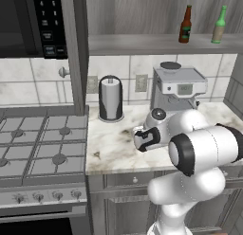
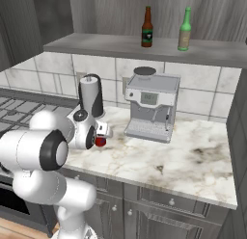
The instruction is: Sort all alcoholic drinks to one cabinet, and non-alcoholic drinks to the other.
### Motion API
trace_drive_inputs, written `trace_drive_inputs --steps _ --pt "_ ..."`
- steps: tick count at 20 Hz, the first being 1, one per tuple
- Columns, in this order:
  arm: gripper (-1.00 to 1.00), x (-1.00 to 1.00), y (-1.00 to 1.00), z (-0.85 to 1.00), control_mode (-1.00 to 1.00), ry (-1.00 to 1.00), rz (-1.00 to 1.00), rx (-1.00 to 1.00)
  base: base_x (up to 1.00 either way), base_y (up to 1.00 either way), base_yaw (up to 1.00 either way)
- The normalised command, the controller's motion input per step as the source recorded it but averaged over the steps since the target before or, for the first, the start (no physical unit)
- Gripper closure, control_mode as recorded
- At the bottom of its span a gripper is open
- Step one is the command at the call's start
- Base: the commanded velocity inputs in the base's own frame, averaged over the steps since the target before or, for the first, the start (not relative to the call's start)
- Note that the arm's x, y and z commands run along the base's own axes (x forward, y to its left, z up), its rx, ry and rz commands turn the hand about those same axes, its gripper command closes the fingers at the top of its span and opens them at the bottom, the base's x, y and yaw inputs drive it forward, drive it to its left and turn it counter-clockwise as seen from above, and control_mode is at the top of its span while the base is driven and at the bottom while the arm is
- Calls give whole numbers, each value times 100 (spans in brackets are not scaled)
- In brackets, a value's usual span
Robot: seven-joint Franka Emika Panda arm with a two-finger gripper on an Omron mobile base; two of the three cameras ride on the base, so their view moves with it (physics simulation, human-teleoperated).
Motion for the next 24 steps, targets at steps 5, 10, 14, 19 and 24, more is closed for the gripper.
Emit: trace_drive_inputs --steps 5,10,14,19,24 --pt "-100 10 0 -1 -100 0 -1 0 0 0 0" --pt "-100 11 0 -5 -100 0 -1 0 0 0 0" --pt "-100 14 0 -13 -100 0 0 0 0 0 0" --pt "-100 10 0 -12 -100 0 0 0 0 0 0" --pt "-100 8 0 -12 -100 0 0 0 0 0 0"
